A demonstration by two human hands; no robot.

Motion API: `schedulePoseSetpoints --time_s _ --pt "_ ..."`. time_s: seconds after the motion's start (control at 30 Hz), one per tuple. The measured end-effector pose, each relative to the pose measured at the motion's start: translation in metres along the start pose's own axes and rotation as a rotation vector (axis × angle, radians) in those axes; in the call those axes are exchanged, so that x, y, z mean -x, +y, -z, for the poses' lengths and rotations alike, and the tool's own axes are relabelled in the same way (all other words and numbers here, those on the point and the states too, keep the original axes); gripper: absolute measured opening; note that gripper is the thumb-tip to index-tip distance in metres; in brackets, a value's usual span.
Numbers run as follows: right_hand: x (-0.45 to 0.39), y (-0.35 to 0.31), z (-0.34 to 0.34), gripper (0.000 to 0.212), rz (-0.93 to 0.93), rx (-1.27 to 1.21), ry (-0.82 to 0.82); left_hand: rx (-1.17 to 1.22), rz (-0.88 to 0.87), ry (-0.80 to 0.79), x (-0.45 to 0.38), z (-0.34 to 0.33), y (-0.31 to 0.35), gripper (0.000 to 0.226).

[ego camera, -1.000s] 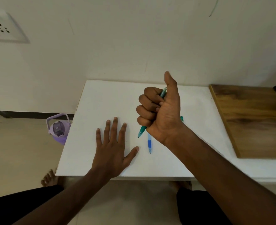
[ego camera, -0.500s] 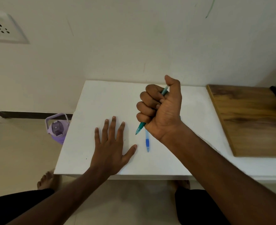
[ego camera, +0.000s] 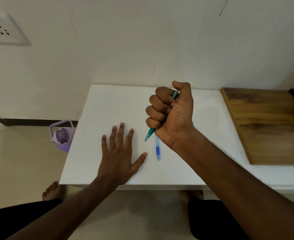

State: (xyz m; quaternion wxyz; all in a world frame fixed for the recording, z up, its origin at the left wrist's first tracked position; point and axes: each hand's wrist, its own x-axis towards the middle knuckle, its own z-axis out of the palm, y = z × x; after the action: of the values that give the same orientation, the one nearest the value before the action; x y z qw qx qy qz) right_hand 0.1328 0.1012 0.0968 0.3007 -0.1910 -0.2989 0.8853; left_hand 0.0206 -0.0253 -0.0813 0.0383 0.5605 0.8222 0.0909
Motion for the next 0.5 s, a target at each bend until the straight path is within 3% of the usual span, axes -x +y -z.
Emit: schedulePoseSetpoints --time_s 0.5 --pt "-0.0001 -0.0026 0.0003 0.044 0.013 0.016 -0.012 0.001 -0.006 0.007 0.0006 0.0018 0.0006 0.097"
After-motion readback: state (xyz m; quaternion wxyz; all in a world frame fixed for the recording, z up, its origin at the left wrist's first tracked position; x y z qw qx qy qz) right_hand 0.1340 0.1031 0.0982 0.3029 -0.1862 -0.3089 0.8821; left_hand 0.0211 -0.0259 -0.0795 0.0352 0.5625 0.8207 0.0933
